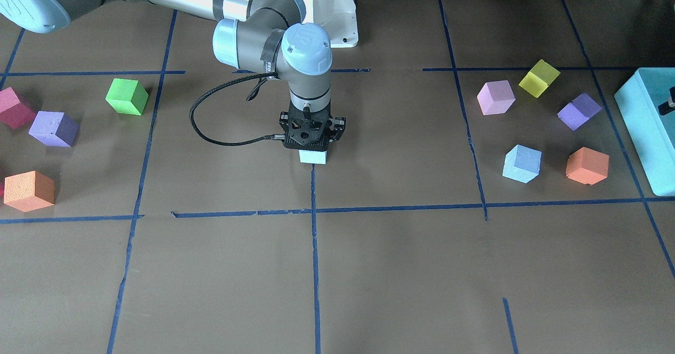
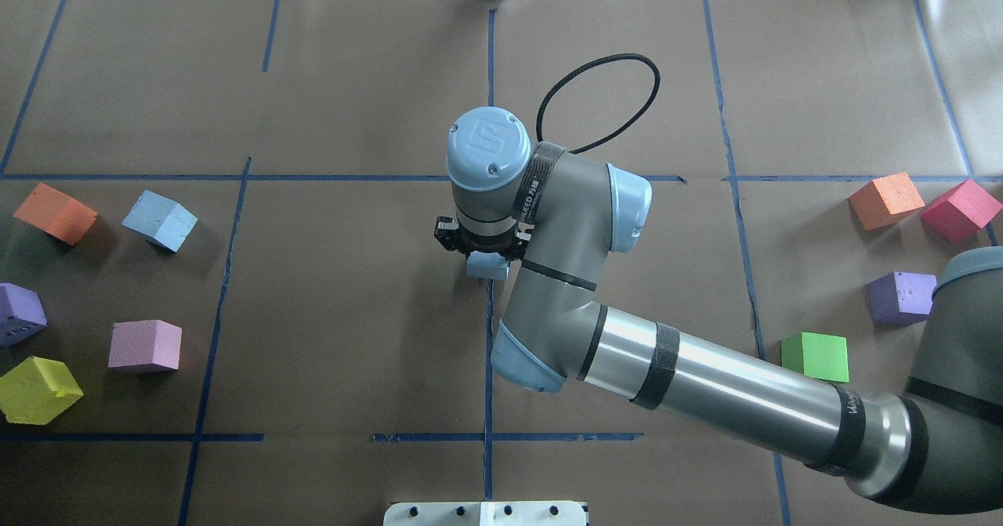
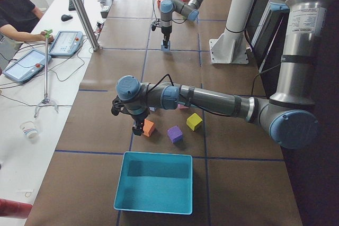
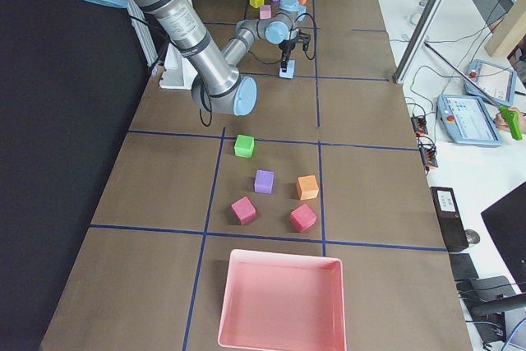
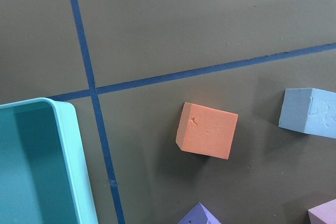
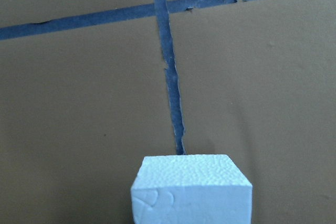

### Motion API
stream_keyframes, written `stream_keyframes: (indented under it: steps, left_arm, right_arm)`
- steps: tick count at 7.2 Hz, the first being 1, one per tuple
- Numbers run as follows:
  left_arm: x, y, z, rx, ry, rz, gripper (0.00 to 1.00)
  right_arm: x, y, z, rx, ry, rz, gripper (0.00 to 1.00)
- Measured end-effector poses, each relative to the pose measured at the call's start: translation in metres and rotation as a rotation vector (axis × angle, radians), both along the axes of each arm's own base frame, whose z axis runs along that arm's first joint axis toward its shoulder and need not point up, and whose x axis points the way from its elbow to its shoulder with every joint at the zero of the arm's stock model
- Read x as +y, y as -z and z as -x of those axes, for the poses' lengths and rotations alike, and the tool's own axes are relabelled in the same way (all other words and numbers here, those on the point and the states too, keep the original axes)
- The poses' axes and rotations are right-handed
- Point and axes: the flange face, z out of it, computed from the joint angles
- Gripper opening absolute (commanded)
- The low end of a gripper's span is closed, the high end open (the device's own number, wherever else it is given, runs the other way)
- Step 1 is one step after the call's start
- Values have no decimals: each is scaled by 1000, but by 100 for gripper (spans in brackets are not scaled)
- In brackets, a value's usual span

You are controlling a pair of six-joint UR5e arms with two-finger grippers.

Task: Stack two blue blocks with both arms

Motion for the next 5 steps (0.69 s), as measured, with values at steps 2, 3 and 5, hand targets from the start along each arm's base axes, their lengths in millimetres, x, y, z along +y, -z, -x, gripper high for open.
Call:
stream_keyframes:
  steps: [2,3,5]
  left_arm:
    - [0,0,0,0,0,1,100]
    - [0,0,0,0,0,0,100]
    - [0,0,0,0,0,1,100]
  right_arm:
    - [1,-2,1,4,7,-2,60]
    - [2,-5,1,5,10,-1,100]
    - [6,-8,3,7,14,-3,100]
